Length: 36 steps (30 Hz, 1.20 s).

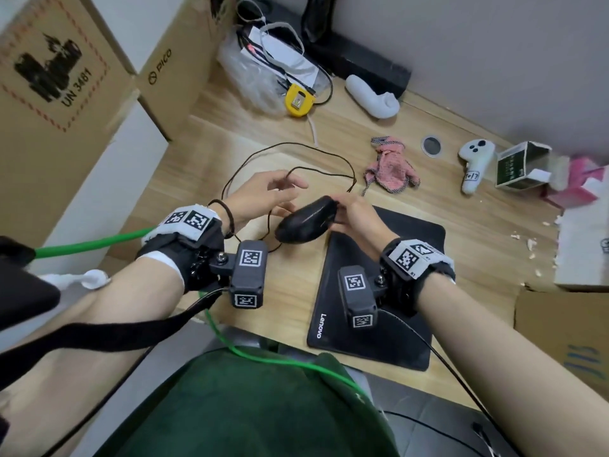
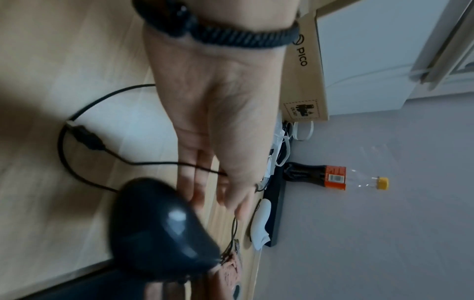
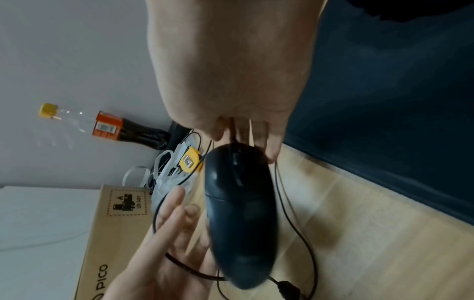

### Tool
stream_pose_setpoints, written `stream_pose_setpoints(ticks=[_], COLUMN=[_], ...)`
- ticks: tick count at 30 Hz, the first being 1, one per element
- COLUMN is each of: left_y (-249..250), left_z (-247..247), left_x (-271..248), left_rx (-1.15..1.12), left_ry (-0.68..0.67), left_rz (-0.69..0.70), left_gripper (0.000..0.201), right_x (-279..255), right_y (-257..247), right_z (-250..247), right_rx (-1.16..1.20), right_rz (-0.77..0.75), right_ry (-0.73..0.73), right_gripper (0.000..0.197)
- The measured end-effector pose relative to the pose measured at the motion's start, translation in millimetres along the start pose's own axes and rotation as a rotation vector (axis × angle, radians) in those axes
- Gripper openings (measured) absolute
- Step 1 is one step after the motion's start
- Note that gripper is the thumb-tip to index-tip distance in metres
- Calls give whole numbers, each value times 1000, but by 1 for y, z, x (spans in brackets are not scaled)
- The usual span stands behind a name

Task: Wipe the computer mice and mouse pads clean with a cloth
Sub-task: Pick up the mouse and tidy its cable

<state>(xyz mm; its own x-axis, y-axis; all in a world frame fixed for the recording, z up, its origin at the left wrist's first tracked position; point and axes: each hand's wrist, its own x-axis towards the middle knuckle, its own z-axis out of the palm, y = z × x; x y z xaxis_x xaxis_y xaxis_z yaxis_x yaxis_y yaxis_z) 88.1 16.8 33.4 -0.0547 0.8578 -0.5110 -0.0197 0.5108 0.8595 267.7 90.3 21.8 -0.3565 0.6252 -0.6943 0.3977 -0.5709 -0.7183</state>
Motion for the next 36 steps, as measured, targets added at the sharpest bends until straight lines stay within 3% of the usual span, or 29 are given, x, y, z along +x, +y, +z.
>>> stream_pose_setpoints(ticks=[4,7,8,11,13,15,18,20,25,29,33,36], left_y=[4,-3,-9,-29,-30,-25,-6,1,-6,0,16,19], left_z=[10,20,22,18,20,25,43,52,51,39,31,26], left_x=[-5,0,3,9,6,7,-8,-17,-21,-23,-29,-27], left_rx=[-150,-201,-174,117,222,112,21,95,9,-249,-460,-507], left_ry=[52,119,210,652,809,649,-44,-321,-309,-293,-276,-207], left_rz=[-88,-167,-199,-310,-214,-78,-145,-182,-167,-129,-96,-105], left_gripper=[28,30,36,64,62,44,19,22,32,45,39,40], right_x=[-10,-16,-20,-30,-35,-36,-35,-32,-34,-36,-33,-37], right_y=[14,23,24,23,21,18,12,11,8,7,18,25], right_z=[-2,2,2,-2,-9,-14,-19,-23,-24,-20,-9,5], right_rx=[-64,-65,-45,-18,22,88,199,244,326,324,-19,-351], right_rz=[16,-24,-25,-14,-23,-39,-60,-81,-100,-127,-36,-51], right_ry=[-37,23,40,56,81,116,193,228,167,100,-10,-59], right_gripper=[25,28,27,24,24,23,22,24,29,35,17,26])
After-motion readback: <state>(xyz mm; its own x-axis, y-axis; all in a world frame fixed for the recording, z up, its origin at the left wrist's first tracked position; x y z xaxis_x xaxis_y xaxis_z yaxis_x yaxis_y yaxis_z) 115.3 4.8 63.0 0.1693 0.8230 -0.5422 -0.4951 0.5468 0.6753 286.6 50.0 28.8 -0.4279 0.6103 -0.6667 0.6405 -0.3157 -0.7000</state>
